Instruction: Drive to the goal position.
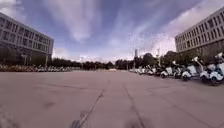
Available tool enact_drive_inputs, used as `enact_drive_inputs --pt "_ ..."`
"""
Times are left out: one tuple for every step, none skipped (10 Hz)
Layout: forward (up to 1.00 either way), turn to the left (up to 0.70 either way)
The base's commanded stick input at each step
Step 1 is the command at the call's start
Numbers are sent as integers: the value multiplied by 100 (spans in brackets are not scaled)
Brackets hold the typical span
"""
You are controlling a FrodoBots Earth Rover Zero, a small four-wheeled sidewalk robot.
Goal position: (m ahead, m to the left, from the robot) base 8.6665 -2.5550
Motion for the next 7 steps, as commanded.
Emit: enact_drive_inputs --pt "100 0" --pt "100 0" --pt "100 0" --pt "100 0" --pt "100 0" --pt "100 0" --pt "100 0"
